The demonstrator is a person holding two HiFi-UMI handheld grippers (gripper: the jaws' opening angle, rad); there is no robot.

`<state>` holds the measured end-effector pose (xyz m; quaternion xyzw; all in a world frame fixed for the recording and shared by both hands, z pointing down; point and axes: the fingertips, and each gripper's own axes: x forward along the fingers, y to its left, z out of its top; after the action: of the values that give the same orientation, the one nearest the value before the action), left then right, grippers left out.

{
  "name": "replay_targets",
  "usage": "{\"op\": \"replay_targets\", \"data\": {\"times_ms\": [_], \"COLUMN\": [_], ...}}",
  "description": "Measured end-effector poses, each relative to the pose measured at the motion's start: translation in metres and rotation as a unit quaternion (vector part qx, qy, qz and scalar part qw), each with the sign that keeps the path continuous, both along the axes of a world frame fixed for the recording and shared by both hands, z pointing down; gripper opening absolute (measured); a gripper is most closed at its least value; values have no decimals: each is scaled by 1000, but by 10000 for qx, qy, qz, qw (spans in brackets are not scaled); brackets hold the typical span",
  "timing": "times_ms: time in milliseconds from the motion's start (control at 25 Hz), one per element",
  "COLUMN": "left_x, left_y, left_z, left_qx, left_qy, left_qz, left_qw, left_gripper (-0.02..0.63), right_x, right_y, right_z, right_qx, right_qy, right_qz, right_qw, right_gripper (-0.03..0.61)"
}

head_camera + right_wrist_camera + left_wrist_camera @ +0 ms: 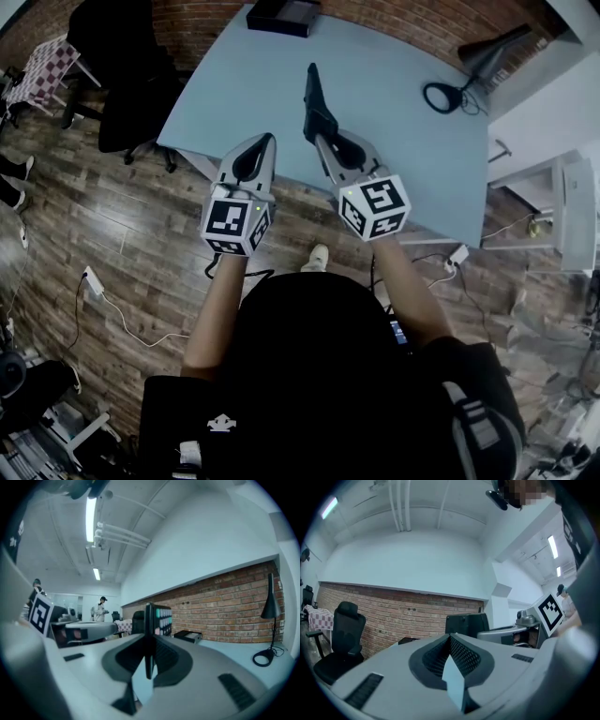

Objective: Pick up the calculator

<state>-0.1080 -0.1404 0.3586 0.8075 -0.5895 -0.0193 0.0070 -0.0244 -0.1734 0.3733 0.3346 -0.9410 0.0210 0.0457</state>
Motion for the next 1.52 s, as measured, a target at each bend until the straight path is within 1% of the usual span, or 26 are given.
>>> {"op": "replay_targets", "data": {"times_ms": [600,760,1000,1160,1520], "left_x": [-7,-9,-9,-5,-2], "left_y": [47,63,77,89,111], "left_z": [-2,-8,-11,-17,-8], "left_qx": [23,111,140,283,215], "left_qy": [55,71,95,-39,25], "left_qz": [109,108,113,180,262], "left_qw": [9999,9999,9998,9994,9994], "left_gripper": [3,3,3,3,3], "right_x": [-5,-7,-6,-8,-4], "right_y": [48,63,79,90,113], "right_z": [-7,-8,-9,-9,-8], "right_qx": [46,61,66,72,85], "right_qy": [-3,-3,6,15,40], "right_qz": [141,162,163,146,202], "right_qw": [9999,9999,9998,9999,9998], "right_gripper": [49,49,49,49,49]}}
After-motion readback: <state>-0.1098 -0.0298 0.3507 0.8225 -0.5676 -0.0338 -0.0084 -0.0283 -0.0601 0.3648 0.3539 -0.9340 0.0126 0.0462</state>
